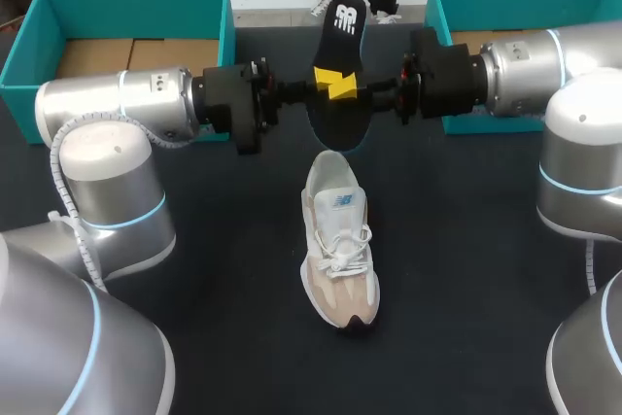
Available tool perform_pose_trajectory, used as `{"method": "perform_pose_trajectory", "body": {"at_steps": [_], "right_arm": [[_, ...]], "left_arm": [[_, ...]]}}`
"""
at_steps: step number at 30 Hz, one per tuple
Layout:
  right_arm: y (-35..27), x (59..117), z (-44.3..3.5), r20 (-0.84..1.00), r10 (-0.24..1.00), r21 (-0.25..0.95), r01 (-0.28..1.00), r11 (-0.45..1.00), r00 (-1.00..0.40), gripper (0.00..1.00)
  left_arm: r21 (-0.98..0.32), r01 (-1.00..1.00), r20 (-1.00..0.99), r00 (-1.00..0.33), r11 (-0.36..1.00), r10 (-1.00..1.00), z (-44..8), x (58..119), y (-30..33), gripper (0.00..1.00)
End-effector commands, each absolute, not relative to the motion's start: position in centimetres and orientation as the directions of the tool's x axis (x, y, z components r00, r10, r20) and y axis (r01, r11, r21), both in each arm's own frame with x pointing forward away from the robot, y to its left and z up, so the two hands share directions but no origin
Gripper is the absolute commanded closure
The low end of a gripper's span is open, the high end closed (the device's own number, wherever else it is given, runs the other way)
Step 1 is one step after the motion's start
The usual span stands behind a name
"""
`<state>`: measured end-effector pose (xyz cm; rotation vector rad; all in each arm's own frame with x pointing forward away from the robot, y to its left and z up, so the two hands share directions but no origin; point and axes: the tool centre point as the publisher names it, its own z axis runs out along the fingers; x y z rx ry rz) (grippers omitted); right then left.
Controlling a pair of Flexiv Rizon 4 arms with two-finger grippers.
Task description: Take the shoe out of the shoebox, open the shoe tongue, remove and reinsert the insole, then place the shoe into the shoebox
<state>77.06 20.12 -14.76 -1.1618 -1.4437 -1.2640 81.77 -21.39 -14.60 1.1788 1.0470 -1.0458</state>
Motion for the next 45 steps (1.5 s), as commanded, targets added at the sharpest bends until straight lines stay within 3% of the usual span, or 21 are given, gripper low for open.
{"method": "perform_pose_trajectory", "body": {"at_steps": [1,5,7,14,21,22,24,29,42,45], "right_arm": [[20.3,77.2,-15.0,0.977,0.099,0.183,0.982,0.051,-0.188,0.73],[20.3,77.2,-15.0,0.978,0.095,0.184,0.981,0.054,-0.188,0.77],[20.3,77.3,-15.0,0.977,0.094,0.184,0.981,0.055,-0.189,0.87],[20.2,77.4,-15.0,0.977,0.091,0.186,0.981,0.055,-0.191,1.00],[20.4,77.7,-15.1,0.975,0.074,0.204,0.977,0.060,-0.208,1.00],[20.4,77.7,-15.1,0.975,0.073,0.205,0.977,0.061,-0.210,1.00],[20.4,77.7,-15.1,0.974,0.071,0.210,0.975,0.067,-0.214,1.00],[20.4,78.0,-15.2,0.969,0.072,0.230,0.970,0.078,-0.236,1.00],[19.0,79.0,-16.0,0.906,0.102,0.409,0.912,0.038,-0.410,1.00],[18.6,79.2,-15.8,0.858,0.093,0.505,0.863,0.019,-0.504,1.00]], "left_arm": [[0.191,0.977,-0.977,0.198,0.097,-0.075,-14.7,81.6,-21.5,1.00],[0.189,0.977,-0.977,0.197,0.098,-0.078,-14.6,81.4,-21.6,1.00],[0.188,0.978,-0.977,0.196,0.096,-0.080,-14.6,81.4,-21.7,1.00],[0.182,0.978,-0.979,0.190,0.097,-0.079,-14.7,81.3,-21.5,1.00],[0.165,0.980,-0.983,0.173,0.108,-0.067,-14.8,81.4,-21.3,1.00],[0.162,0.981,-0.983,0.170,0.110,-0.065,-14.8,81.4,-21.3,0.83],[0.141,0.983,-0.987,0.149,0.116,-0.062,-14.9,81.4,-21.3,0.00],[0.079,0.988,-0.994,0.088,0.135,-0.059,-14.7,81.7,-20.3,0.00],[-0.362,0.915,-0.931,-0.365,0.179,-0.016,-15.9,82.0,-14.6,0.00],[-0.484,0.856,-0.873,-0.487,0.184,-0.034,-16.9,81.7,-13.5,0.00]]}}
